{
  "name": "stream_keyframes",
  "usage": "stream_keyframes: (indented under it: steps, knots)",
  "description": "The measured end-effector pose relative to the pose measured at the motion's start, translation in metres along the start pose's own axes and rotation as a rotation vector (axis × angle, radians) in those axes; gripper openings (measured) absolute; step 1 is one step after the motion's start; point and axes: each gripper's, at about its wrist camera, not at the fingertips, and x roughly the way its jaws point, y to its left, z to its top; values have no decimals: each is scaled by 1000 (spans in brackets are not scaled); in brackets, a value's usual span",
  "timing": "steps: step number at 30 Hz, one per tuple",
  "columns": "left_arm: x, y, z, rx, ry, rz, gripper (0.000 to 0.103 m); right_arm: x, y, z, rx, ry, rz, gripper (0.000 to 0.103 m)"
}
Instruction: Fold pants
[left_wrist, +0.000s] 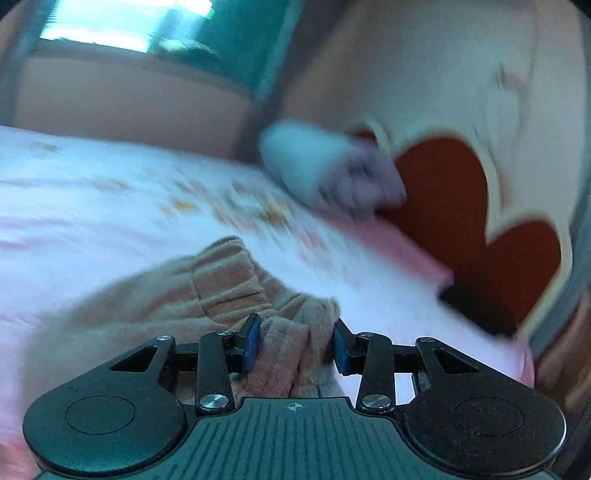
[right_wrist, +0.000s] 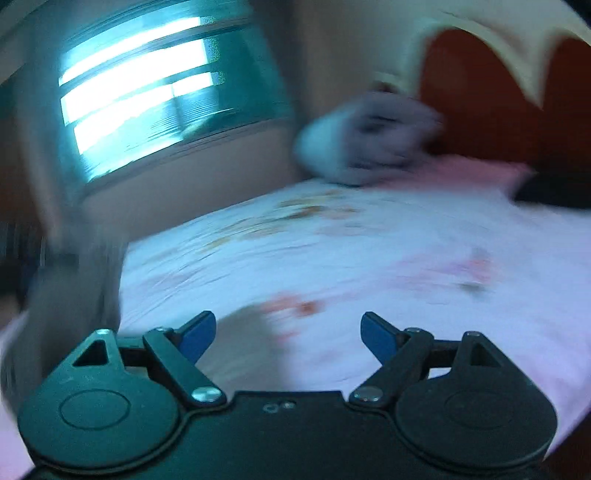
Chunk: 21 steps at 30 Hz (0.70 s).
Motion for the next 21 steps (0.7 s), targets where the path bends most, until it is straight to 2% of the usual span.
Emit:
stream_keyframes:
  steps: [1, 4, 5, 7, 9, 11, 13, 14, 17, 20, 21]
  knots:
    - [17, -14, -12, 28, 36, -3, 40, 2, -16, 5, 34, 7, -7, 80]
    - [67, -48, -54, 77, 214, -1, 44, 8, -61, 8, 172, 71, 5, 80]
    - [65, -55, -61, 102, 199, 2, 50, 10, -72, 7, 233, 92, 21, 80]
    - [39, -64, -58, 88, 125, 24, 96, 9, -88, 3, 328, 116, 72, 81]
    - [-1, -54, -43, 35, 19, 60, 99, 13, -96, -5, 423, 155, 179, 81]
    - [-39, -37, -32, 6, -32, 94, 99, 17, -93, -15, 540, 216, 322, 81]
    - [-77, -17, -26, 19, -60, 176, 99, 31, -82, -27, 642, 306, 453, 81]
    - [-98, -4, -27, 34, -62, 235, 99, 39, -72, -31, 674, 349, 487, 81]
    - [-146, 30, -44, 36, -53, 376, 101, 57, -44, -41, 675, 418, 512, 81]
    - [-187, 65, -72, -47, -20, 494, 101, 69, -17, -39, 613, 457, 475, 77]
    - [-196, 73, -80, -68, -11, 514, 101, 72, -9, -37, 597, 472, 448, 68]
